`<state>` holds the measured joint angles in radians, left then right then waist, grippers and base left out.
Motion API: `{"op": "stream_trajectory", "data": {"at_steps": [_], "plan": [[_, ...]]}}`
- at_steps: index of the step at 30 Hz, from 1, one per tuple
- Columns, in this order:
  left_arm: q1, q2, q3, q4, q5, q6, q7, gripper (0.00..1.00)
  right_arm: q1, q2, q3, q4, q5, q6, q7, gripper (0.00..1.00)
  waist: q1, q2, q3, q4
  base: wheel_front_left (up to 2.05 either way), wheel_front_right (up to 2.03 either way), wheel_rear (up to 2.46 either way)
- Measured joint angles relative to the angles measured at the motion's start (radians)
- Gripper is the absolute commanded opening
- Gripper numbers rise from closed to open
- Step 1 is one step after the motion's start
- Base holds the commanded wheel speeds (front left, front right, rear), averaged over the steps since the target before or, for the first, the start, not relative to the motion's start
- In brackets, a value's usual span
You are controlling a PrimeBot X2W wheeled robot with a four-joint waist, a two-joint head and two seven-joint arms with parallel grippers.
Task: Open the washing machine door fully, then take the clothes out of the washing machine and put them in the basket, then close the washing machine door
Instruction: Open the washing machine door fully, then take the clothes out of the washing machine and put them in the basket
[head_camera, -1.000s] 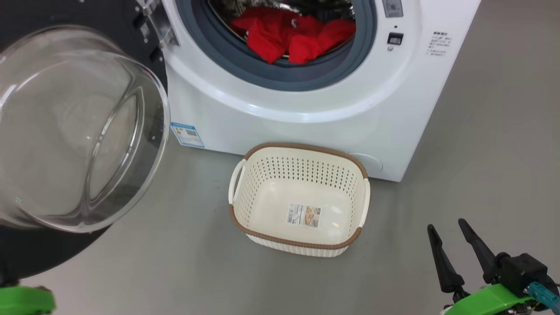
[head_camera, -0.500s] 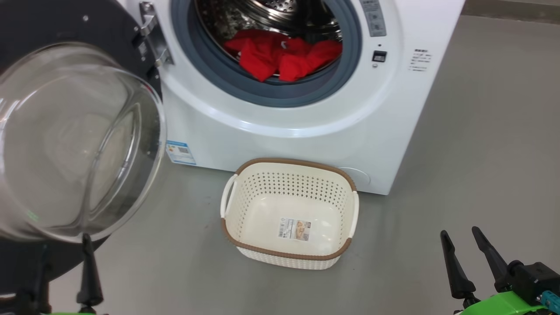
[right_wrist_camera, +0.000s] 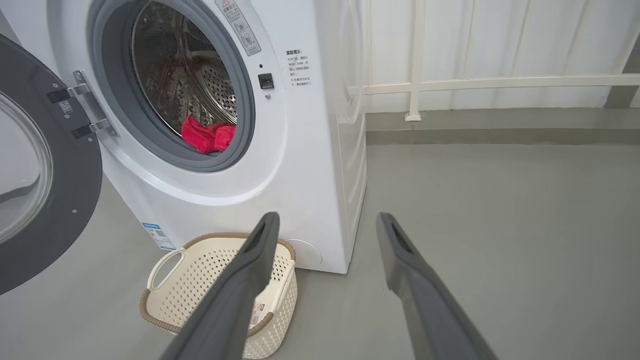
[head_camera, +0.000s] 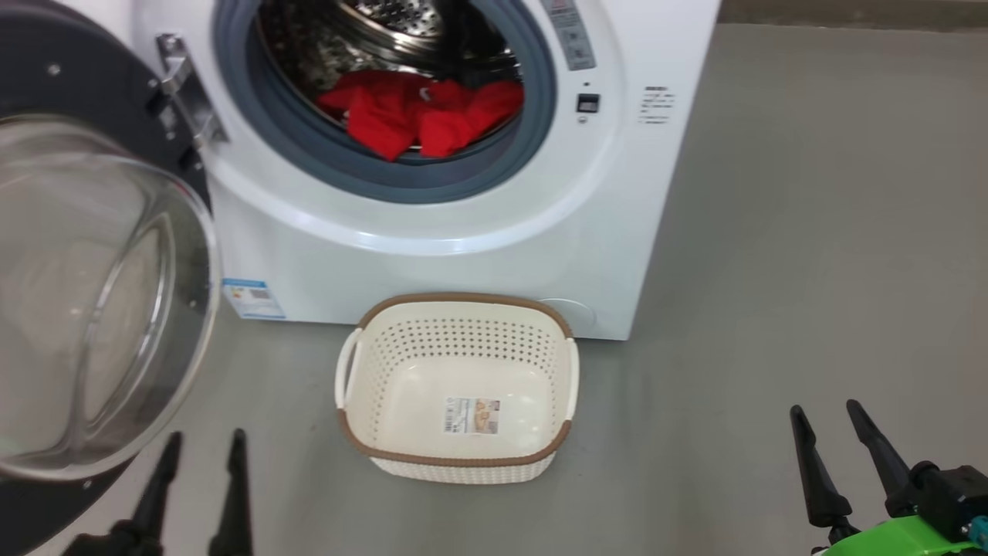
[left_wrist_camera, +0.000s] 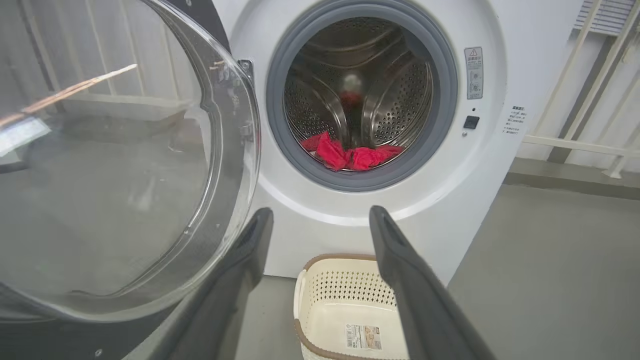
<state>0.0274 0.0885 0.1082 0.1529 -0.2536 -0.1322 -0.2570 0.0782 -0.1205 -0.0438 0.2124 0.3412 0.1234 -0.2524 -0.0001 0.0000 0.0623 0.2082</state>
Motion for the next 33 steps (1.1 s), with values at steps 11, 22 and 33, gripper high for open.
{"op": "stream_trajectory", "data": {"at_steps": [11,22,33], "plan": [[0.016,0.004,-0.085,-0.024,-0.012,0.0,0.0,1.0,0.001,0.0,-0.035,-0.01,0.0,0.0,0.0,1.0,0.0001,0.0,0.003,-0.089,0.0,0.0,0.0],[0.015,0.007,-0.118,-0.035,-0.048,0.0,0.0,1.0,0.001,0.001,-0.05,-0.02,0.0,0.0,0.0,1.0,0.0001,0.0,0.015,-0.14,0.0,0.0,0.0],[0.014,0.014,-0.123,-0.034,-0.056,0.0,0.0,1.0,0.001,0.005,-0.054,-0.022,0.0,0.0,0.0,1.0,0.0001,0.0,0.02,-0.138,0.0,0.0,0.0]]}}
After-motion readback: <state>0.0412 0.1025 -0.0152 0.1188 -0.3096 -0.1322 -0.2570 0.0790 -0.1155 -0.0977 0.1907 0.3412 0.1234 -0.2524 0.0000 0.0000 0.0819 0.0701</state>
